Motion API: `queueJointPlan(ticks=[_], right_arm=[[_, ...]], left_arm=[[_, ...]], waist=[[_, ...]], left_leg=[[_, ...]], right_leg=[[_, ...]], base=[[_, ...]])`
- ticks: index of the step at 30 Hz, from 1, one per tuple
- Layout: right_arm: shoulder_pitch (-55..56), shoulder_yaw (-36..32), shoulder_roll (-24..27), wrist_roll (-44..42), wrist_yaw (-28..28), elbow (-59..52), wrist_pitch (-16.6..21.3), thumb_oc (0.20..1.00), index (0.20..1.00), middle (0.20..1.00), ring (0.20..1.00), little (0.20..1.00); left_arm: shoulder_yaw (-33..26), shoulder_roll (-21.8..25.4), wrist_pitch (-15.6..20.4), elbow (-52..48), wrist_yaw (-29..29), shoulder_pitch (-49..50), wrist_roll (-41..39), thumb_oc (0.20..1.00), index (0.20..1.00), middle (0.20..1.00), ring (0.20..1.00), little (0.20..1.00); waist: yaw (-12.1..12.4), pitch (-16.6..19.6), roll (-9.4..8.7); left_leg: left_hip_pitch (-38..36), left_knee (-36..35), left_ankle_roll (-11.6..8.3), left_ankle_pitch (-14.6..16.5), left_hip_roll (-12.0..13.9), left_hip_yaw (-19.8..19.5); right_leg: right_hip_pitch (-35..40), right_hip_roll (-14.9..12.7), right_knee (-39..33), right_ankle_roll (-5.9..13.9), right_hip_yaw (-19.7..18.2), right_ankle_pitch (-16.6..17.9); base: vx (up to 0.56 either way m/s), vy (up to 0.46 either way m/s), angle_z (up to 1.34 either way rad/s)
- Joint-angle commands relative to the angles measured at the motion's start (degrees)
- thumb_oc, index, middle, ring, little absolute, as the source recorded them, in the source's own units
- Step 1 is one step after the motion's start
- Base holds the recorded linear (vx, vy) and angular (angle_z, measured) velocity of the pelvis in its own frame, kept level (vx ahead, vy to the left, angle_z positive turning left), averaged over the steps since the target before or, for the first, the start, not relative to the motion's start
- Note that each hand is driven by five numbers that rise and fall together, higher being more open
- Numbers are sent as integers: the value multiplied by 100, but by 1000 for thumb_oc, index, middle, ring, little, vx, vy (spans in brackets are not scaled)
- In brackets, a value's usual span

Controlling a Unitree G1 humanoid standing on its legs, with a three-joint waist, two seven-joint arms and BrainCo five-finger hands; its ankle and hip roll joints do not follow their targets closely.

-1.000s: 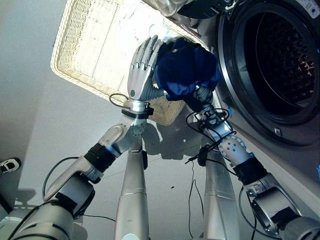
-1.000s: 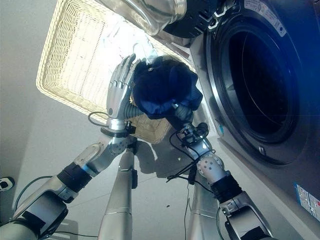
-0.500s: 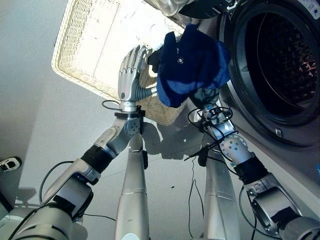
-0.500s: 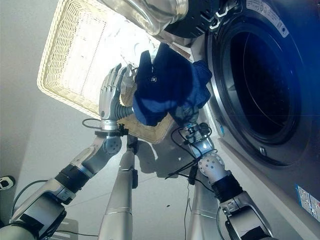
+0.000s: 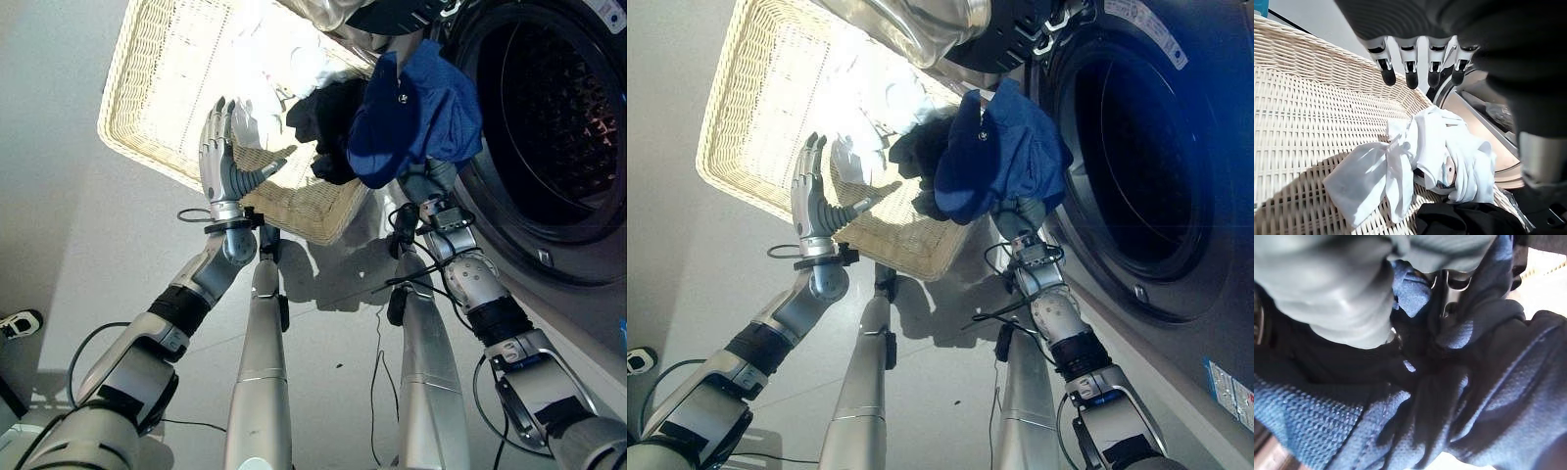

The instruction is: Put the clothes into the washing machine.

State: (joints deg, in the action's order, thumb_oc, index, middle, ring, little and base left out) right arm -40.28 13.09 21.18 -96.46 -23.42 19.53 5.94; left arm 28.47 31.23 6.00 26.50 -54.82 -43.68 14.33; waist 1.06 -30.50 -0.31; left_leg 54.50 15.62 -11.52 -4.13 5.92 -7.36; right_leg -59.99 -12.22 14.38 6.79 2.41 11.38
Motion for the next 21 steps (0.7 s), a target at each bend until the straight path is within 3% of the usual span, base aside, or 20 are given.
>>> queueJointPlan(ticks=[1, 9, 13, 15, 16, 18, 21], right_arm=[[-112, -135, 154, -291, -217, -300, -22, 200, 200, 200, 200, 200], [-756, -163, 492, -824, 748, 1918, 54, 200, 200, 200, 200, 200], [-1146, -311, 921, -617, 746, 3025, 198, 200, 200, 200, 200, 200], [-1325, -429, 1159, -490, 952, 3345, 534, 200, 200, 200, 200, 200], [-1525, -553, 1385, -309, 1340, 3512, 1006, 200, 200, 200, 200, 200], [-1680, -636, 1556, -410, 1630, 3537, 1400, 200, 200, 200, 200, 200], [-1902, -833, 1979, -382, 2217, 3346, 2601, 200, 200, 200, 200, 200]], left_arm=[[-180, 12, 244, 16, -411, -107, -77, 1000, 1000, 1000, 1000, 1000], [-169, -163, 440, 1108, -830, -504, -496, 1000, 1000, 1000, 1000, 1000], [-124, -101, 567, 1533, -797, -671, -717, 1000, 1000, 1000, 1000, 1000], [-105, -19, 626, 1679, -734, -683, -851, 1000, 1000, 1000, 1000, 1000], [-108, 62, 617, 1780, -678, -681, -925, 1000, 1000, 1000, 1000, 1000], [-97, 128, 635, 1836, -671, -666, -981, 1000, 1000, 1000, 1000, 1000], [-128, 314, 713, 1888, -693, -492, -966, 1000, 1000, 1000, 1000, 1000]], waist=[[115, 71, -19], [123, 71, 48], [139, 71, 143], [148, 71, 165], [150, 71, 160], [145, 71, 142], [125, 71, 56]], left_leg=[[-45, -280, 770, -454, -506, -71], [-18, -270, 724, -472, -461, -14], [-8, -257, 709, -467, -451, -5], [-16, -235, 705, -453, -434, -3], [-10, -211, 705, -428, -416, 4], [2, -203, 701, -408, -401, 6], [7, -207, 681, -377, -355, 0]], right_leg=[[252, 176, 131, 222, 252, 62], [201, 193, 165, 188, 234, 64], [185, 208, 170, 154, 197, 58], [187, 213, 202, 146, 184, 39], [180, 228, 221, 149, 175, 30], [175, 243, 204, 159, 172, 43], [223, 286, 143, 164, 188, 43]], base=[[0, 0, 0], [4, 16, -2], [14, 38, -4], [16, 19, -3], [0, 0, 0], [11, -21, -4], [4, -39, -9]])
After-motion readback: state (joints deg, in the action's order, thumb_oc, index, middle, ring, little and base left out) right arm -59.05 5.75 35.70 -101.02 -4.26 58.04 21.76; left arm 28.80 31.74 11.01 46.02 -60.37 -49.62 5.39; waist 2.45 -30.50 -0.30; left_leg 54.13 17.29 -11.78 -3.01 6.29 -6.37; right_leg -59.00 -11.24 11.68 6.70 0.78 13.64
